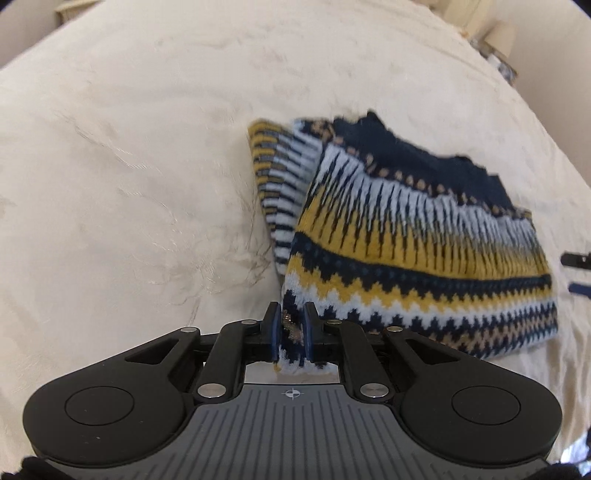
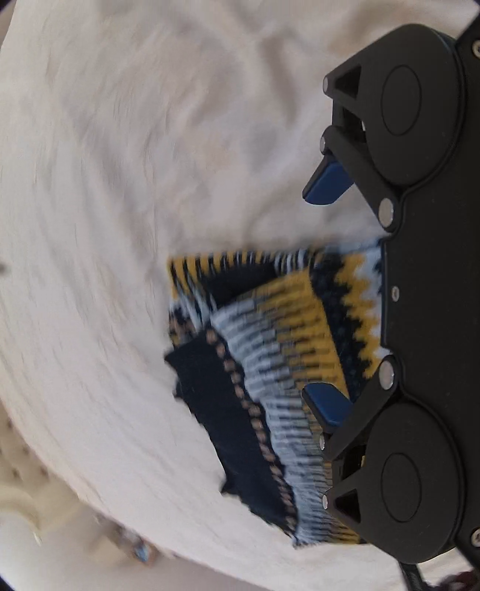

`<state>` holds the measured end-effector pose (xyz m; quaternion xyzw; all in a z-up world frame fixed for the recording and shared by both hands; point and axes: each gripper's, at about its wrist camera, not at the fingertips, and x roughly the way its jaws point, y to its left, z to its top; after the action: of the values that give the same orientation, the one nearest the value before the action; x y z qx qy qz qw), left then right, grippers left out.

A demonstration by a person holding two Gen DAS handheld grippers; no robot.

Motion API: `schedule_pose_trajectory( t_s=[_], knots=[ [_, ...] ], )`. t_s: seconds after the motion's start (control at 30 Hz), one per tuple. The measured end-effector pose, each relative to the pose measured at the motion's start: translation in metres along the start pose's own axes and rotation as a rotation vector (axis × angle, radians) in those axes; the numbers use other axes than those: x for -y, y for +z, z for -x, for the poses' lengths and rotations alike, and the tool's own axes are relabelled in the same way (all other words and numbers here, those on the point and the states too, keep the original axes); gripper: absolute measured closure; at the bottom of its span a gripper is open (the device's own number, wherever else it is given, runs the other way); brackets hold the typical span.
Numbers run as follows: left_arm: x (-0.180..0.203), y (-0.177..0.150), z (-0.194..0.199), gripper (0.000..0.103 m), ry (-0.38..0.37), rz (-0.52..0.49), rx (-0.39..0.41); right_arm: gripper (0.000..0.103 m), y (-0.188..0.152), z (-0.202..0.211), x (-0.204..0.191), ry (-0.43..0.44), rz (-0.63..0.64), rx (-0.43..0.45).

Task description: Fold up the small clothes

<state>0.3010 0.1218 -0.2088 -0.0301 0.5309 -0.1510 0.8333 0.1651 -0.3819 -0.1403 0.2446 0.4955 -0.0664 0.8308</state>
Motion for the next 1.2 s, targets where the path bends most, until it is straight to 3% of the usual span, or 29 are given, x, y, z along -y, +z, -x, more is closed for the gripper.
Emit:
schedule_pose_trajectory(
  t_s=[0.13, 0.27, 0.6, 0.8, 1.2],
  knots=[
    [0.014, -0.007, 0.024, 0.09, -0.006, 0.018, 0.071, 0.0, -0.002, 0.025, 0.005, 0.058, -0.052, 0.061],
    [0.038, -0.012, 0.037, 0.09, -0.035, -0.031, 0.102, 0.0, -0.006, 0.054, 0.003, 0.068, -0.07, 0.155],
    [0.088, -0.027, 0.053, 0.085, -0.126, -0.123, 0.122, 0.0, -0.032, 0.092, 0.004, 0.098, 0.002, 0.195],
    [0.113, -0.043, 0.061, 0.085, -0.127, -0.115, 0.125, 0.0, -0.046, 0.099, 0.007, 0.159, 0.064, 0.167],
    [0.178, -0.067, 0.063, 0.084, -0.043, -0.09, 0.097, 0.0, -0.047, 0.096, 0.02, 0.259, 0.182, 0.092]
  ],
)
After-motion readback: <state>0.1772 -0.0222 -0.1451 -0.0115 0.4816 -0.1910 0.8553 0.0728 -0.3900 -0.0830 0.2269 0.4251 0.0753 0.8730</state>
